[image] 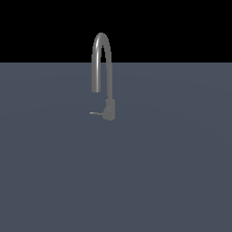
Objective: Turn on the faucet by rotating a designated handle.
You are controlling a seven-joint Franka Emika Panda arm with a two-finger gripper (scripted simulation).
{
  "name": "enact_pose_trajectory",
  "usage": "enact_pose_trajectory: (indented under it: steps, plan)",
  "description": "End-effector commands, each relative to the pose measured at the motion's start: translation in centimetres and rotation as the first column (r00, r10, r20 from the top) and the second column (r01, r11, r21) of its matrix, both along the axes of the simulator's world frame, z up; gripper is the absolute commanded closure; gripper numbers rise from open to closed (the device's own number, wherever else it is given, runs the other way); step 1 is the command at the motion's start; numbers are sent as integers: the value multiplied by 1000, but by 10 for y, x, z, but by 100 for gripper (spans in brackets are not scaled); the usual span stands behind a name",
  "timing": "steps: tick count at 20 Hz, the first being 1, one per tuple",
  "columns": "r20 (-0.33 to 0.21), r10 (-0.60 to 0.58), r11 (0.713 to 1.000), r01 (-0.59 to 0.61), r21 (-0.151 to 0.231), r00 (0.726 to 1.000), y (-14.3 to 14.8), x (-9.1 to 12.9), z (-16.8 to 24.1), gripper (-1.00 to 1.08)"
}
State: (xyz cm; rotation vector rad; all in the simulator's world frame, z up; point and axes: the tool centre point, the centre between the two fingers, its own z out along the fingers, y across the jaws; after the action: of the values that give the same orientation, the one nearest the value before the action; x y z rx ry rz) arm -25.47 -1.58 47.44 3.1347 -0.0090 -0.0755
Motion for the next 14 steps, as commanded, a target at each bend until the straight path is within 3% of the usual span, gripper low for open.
enact_pose_trajectory:
  steps: [1,7,14]
  plan:
    - [0,0,1000,0,0,1000,0,0,0,108]
    - [-3,35,999,-35,-32,999,2,7,-3,108]
    - [-21,158,977,-159,-143,987,11,31,-16,108]
